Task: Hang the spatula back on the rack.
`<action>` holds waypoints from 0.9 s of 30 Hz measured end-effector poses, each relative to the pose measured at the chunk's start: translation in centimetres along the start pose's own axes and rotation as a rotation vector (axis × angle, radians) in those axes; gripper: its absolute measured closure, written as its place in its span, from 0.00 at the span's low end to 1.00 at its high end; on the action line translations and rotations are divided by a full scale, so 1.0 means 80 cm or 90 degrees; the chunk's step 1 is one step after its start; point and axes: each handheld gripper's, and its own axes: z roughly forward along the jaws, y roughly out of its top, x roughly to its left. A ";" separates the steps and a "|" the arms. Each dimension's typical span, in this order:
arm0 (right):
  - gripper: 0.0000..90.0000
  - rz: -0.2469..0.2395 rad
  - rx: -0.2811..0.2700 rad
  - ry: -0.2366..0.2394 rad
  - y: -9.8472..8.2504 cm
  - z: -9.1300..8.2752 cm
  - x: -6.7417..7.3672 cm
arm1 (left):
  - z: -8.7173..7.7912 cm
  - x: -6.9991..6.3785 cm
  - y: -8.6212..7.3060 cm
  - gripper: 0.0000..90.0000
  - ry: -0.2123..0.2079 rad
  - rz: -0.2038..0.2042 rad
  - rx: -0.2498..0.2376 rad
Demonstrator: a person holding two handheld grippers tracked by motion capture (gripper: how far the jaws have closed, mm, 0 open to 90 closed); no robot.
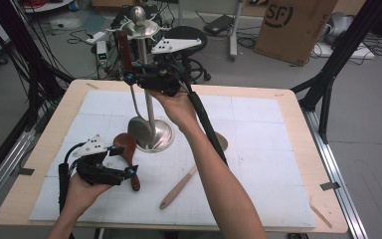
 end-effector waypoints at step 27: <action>0.74 -0.005 0.002 -0.032 -0.001 -0.008 -0.005 | 0.000 0.002 0.000 0.17 0.000 -0.001 -0.002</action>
